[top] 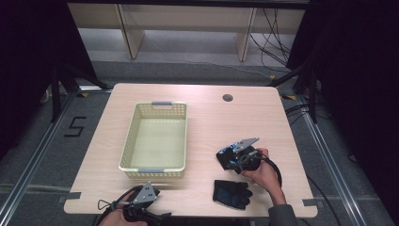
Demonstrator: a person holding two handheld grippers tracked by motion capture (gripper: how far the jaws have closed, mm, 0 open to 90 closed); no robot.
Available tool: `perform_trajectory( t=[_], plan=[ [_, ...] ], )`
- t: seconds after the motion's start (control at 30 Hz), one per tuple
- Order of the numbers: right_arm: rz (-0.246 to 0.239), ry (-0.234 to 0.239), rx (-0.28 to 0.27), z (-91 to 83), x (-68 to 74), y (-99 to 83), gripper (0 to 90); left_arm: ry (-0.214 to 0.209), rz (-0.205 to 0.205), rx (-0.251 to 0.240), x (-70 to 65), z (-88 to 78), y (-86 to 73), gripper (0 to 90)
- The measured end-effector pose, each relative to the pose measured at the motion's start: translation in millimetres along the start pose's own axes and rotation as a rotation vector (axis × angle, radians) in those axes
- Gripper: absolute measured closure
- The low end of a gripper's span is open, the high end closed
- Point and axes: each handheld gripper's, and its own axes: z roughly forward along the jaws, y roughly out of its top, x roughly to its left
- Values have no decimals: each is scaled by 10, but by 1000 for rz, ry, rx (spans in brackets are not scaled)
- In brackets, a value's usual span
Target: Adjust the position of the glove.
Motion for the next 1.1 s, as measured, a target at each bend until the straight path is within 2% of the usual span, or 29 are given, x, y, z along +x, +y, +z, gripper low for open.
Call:
perform_trajectory(
  t=[0.1,0.2,0.23,0.27,0.37,0.4,0.43,0.47,0.5,0.53,0.6,0.63,0.7,0.77,0.8,0.83,0.87,0.9,0.93,0.97,1.03,1.1],
  plan=[
    [-10,9,10,-11,-11,5,592,-3,-3,0,3,2,-1,152],
    [-1,-3,-16,0,-18,-10,693,-1,-3,2,4,4,-1,152],
    [16,17,-8,-16,-1,-10,732,-1,0,4,4,2,-1,152],
    [5,12,-13,-10,8,-9,758,-2,-5,0,0,3,-1,152],
    [15,4,-6,-12,39,-1,832,-2,-2,3,4,5,-1,152],
    [26,18,-7,-15,40,-2,870,-2,20,4,15,1,4,152],
    [31,17,-17,-19,33,-7,883,-2,-5,4,2,6,-2,152],
    [25,14,-13,-25,18,-3,887,-2,-3,5,4,5,-1,152],
    [41,12,-8,-25,29,2,889,-4,-5,3,2,4,-1,153],
    [39,3,-27,-9,35,6,890,-4,-4,2,2,4,-1,153],
    [67,0,-25,-26,53,18,891,-4,-5,1,3,3,0,152],
    [39,-18,-54,-29,23,16,891,-4,-6,0,3,2,0,153],
    [93,-9,-99,-114,8,26,892,-4,17,-2,14,-5,6,153],
    [80,-19,-119,-143,-5,32,892,-2,16,-6,14,-4,7,153],
    [93,-21,-134,-190,1,39,892,-1,17,-6,14,-5,7,153],
    [128,-30,-141,-309,26,60,892,-1,17,-7,14,-5,6,153],
    [128,-30,-141,-309,26,60,892,-1,17,-7,13,-7,7,153],
    [133,-44,-193,-330,46,63,892,-2,19,-5,15,-11,9,153],
    [133,-29,-189,-398,60,78,892,-1,19,-6,16,-14,11,152],
    [158,-29,-219,-430,104,81,892,2,26,0,24,-20,13,153],
    [157,-31,-230,-540,163,90,892,9,1,-2,18,-20,8,153],
    [185,-40,-285,-687,294,53,892,8,5,-7,22,-22,8,152]
  ],
)
